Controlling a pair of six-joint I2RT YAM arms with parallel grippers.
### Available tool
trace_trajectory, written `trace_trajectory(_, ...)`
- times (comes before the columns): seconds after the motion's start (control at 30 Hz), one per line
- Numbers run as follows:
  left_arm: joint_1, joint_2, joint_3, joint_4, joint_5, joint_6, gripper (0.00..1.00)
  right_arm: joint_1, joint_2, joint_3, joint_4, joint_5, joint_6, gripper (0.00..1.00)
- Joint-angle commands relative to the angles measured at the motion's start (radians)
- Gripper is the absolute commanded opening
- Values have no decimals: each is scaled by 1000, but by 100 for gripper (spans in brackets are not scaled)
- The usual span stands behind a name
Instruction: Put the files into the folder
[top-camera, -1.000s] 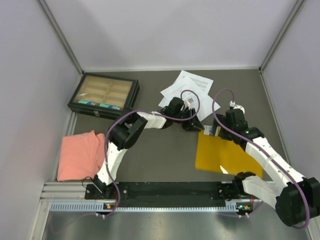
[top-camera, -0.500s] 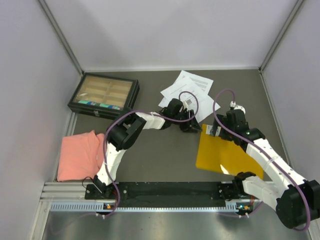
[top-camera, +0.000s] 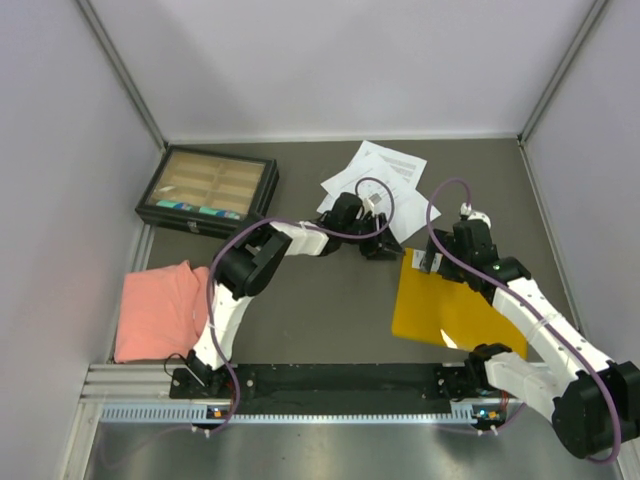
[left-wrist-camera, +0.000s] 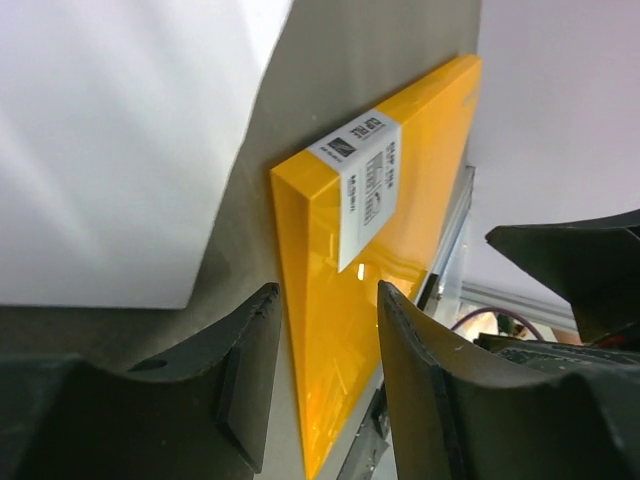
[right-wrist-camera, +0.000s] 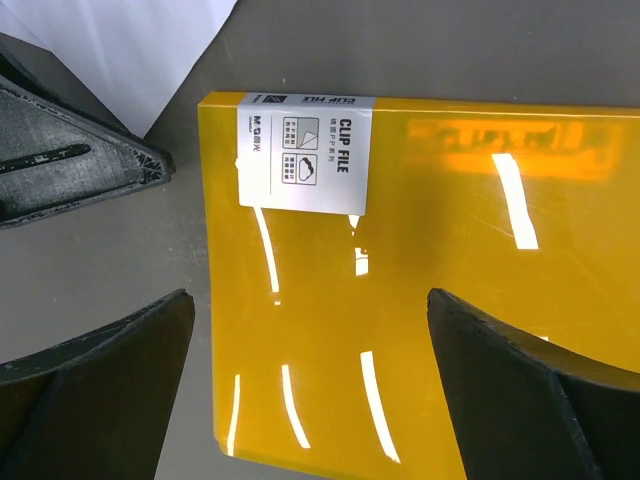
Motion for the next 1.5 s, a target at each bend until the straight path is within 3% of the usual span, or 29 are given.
trace_trajectory(0.0,-17,17,46,125,50,-55,48,-9,-20,-1,16,2,6,99)
trace_trajectory(1.1,-53,28,17,168,33,-95,47,-9,-22,-14,26,-15,23,99)
trace_trajectory(1.47,-21,-23,57,-37,-33,78,51,-9,-18,-9,21,-24,27,99)
